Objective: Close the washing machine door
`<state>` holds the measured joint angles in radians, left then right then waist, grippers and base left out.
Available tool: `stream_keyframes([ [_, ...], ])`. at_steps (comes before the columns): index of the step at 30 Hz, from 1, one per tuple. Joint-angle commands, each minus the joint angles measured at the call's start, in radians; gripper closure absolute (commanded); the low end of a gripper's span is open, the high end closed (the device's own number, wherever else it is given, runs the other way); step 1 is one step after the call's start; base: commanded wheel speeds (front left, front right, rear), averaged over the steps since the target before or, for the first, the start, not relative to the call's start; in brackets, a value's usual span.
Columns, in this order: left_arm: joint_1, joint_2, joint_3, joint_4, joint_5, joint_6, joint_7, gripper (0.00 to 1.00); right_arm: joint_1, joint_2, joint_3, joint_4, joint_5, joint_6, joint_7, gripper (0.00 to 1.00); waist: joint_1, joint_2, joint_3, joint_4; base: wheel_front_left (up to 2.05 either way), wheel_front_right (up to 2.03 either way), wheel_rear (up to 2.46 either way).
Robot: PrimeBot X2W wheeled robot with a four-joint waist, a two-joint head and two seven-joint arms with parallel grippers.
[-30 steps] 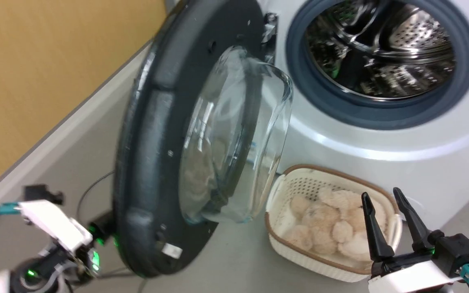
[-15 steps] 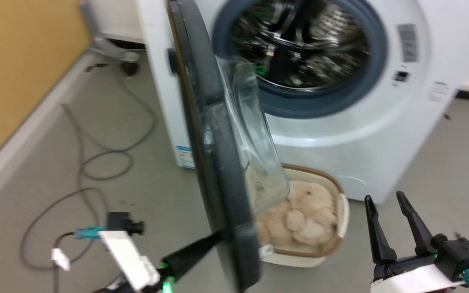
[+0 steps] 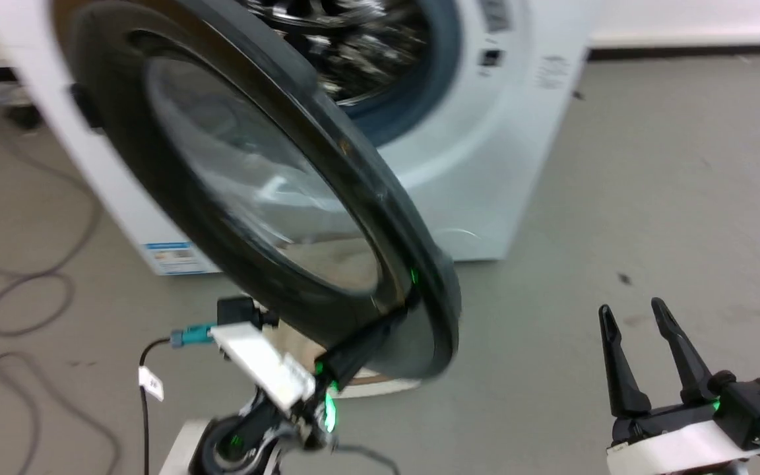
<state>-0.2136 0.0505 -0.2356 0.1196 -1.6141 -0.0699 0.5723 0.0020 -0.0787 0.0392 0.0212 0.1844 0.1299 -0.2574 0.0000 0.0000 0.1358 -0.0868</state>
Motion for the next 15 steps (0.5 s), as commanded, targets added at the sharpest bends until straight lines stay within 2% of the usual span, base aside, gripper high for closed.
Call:
stream_keyframes([
  [1,-0.022,0.000,-0.005,0.005,-0.014,-0.006,-0.012,1.00,-0.013,0.000,0.000,-0.006,-0.001,0.001,-0.004,0.00,0.0000,0.0000,0.040,-0.065,0.00,0.00,0.00],
  [9,-0.241,0.000,-0.066,0.155,-0.072,0.007,-0.251,1.00,-0.030,0.016,0.010,-0.004,0.008,0.001,-0.004,0.00,0.0000,0.0000,0.084,-0.175,0.00,0.00,0.00],
  [15,-0.412,0.000,-0.098,0.302,-0.103,0.007,-0.406,1.00,-0.041,0.024,0.020,-0.001,0.018,0.001,-0.004,0.00,0.0000,0.0000,0.104,-0.220,0.00,0.00,0.00],
])
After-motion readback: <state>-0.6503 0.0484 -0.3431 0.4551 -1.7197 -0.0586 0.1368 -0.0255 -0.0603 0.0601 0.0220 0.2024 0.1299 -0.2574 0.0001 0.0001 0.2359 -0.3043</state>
